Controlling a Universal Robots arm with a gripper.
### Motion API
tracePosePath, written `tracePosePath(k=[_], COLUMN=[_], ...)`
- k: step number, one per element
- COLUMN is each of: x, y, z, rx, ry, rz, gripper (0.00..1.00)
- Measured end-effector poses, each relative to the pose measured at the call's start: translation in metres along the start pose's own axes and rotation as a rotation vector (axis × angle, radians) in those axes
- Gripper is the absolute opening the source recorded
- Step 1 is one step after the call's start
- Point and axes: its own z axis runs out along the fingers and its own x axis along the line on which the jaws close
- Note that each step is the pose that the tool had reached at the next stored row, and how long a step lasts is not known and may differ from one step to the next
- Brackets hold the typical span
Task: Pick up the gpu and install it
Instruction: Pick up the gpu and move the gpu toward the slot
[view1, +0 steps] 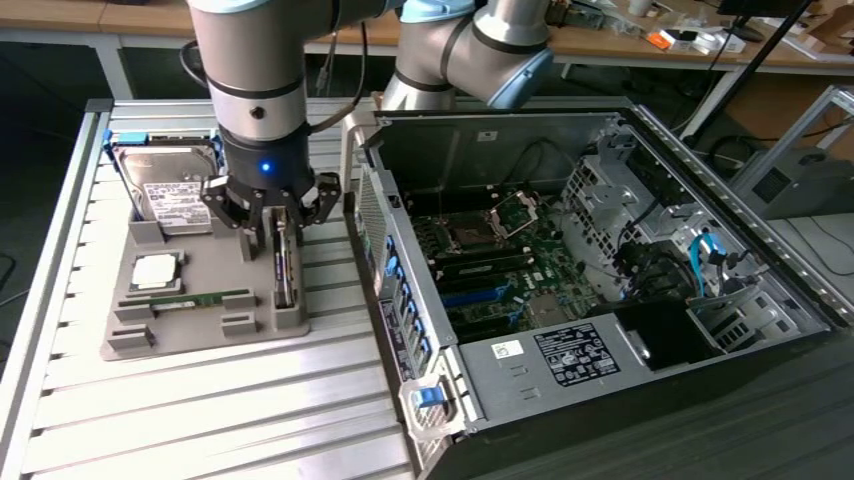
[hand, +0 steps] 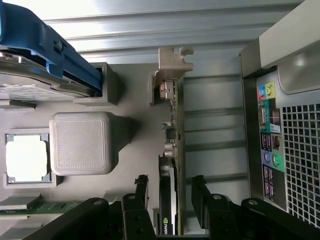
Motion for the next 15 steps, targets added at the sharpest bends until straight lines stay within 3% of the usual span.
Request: tracePosePath(k=[13,15], x=[0.0001,0.0001], y=[-0.0002,-0.0002], z=[0.0046,0.0046], rx=[0.0001,0.0000], ry=[0.0000,0.0000], rz=[0.000,0.000], gripper=[0.47,0.34])
